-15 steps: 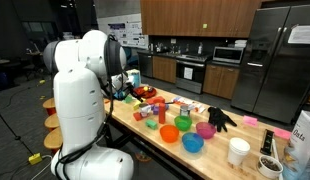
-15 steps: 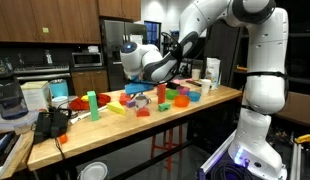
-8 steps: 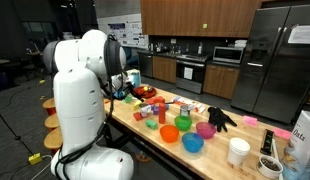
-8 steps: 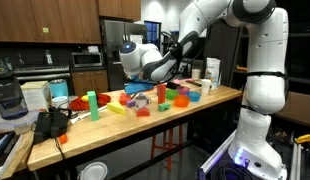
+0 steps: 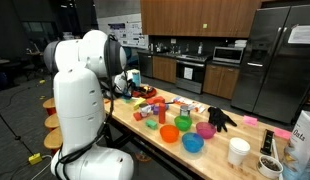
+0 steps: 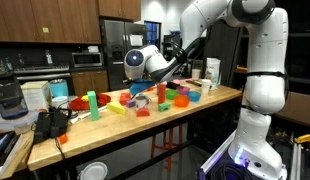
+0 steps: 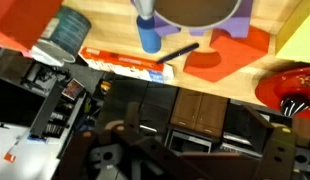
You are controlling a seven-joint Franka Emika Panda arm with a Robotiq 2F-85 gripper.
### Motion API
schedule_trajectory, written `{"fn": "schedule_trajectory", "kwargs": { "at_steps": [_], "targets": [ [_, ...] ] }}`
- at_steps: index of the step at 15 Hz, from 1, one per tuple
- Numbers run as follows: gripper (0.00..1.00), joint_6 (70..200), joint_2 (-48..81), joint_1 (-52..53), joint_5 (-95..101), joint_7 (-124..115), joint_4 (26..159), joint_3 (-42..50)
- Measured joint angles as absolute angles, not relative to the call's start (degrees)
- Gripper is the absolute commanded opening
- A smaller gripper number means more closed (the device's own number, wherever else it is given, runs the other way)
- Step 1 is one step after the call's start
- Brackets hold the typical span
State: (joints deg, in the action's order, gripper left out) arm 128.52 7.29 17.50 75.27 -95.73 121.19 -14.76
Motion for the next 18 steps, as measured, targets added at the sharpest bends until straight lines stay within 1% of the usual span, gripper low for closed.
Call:
{"fn": "schedule_trajectory", "kwargs": {
  "at_steps": [5,8,12,18],
  "targets": [
    [1.0,130.2,7.6,16.7,100.1,-107.5,121.6,-14.3],
    [1.0,128.4,8.3,16.5,114.9,-117.9,121.6,-14.3],
    [1.0,119.4,10.3,16.5,129.1,-131.6,121.8,-14.8],
    [1.0,99.5,14.3,17.0,140.2,-146.1,123.0,-15.8]
  ]
}}
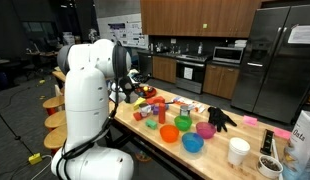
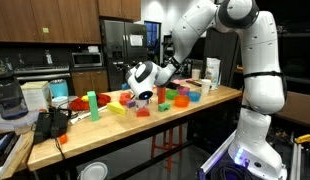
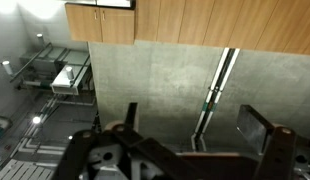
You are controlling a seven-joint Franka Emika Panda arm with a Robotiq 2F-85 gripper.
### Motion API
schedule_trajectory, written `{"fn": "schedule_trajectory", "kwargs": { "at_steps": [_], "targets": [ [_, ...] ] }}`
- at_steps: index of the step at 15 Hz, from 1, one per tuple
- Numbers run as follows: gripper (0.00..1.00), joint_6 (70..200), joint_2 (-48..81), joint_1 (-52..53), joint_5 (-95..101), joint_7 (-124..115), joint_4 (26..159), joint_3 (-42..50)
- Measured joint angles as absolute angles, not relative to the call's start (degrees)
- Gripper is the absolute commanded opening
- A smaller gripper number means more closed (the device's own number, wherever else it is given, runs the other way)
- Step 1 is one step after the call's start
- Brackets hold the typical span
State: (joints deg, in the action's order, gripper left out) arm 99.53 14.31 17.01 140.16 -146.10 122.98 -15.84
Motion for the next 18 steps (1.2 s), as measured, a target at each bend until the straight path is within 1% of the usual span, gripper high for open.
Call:
{"fn": "schedule_trajectory", "kwargs": {
  "at_steps": [3,10,18],
  "targets": [
    [1.0,92.9,16.2,16.4,142.5,-149.2,123.1,-17.3],
    [1.0,82.7,20.3,5.7,149.9,-149.1,121.9,-31.7],
    [1.0,77.4,20.6,9.7,149.6,-149.1,121.8,-32.3]
  ]
}}
